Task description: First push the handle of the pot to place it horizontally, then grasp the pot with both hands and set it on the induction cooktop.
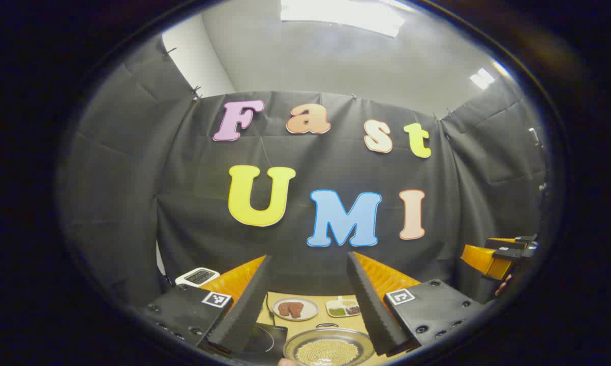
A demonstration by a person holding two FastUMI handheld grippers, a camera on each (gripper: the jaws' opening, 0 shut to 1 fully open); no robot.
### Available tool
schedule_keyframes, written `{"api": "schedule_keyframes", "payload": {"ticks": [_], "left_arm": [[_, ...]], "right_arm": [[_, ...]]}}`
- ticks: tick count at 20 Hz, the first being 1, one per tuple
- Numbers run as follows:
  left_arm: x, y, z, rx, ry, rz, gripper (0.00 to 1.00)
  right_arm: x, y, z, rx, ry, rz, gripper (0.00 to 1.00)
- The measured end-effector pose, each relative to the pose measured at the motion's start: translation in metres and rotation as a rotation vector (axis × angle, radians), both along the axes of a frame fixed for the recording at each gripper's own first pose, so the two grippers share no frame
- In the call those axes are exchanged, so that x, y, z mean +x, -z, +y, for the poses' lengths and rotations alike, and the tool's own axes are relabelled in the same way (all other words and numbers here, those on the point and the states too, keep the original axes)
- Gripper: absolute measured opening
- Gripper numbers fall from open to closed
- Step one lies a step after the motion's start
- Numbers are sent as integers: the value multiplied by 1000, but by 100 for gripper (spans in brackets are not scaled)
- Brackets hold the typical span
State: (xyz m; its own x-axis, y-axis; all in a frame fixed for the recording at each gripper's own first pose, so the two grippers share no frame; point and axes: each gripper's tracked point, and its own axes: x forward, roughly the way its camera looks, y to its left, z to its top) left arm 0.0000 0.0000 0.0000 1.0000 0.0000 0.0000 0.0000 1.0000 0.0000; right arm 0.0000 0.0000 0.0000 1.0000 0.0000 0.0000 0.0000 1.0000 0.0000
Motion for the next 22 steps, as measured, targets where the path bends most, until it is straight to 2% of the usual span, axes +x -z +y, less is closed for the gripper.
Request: {"api": "schedule_keyframes", "payload": {"ticks": [1,2,3,5,9,10,11,13,16,17,18,19,22], "left_arm": [[2,0,-2,2,6,3,95],[3,-1,-2,8,8,4,99],[3,-1,-3,14,14,5,95],[5,1,-3,21,14,10,99],[12,3,5,24,24,10,95],[14,2,6,19,33,17,91],[15,2,10,14,39,22,91],[16,-4,18,13,43,4,99],[19,4,27,4,63,17,99],[19,5,32,1,61,22,95],[19,7,36,2,60,29,91],[19,7,39,4,58,30,95],[17,11,46,5,56,34,95]], "right_arm": [[0,0,-1,5,-1,1,95],[1,1,-1,10,-6,4,95],[2,4,-1,13,-11,10,95],[4,6,0,27,-21,16,95],[8,6,6,26,-20,19,95],[8,6,8,24,-12,21,95],[7,7,10,18,-5,26,95],[5,3,16,18,3,16,95],[4,7,24,29,15,21,95],[4,9,26,33,17,27,91],[3,12,28,33,17,36,95],[3,16,30,31,16,46,95],[3,28,35,30,11,84,95]]}}
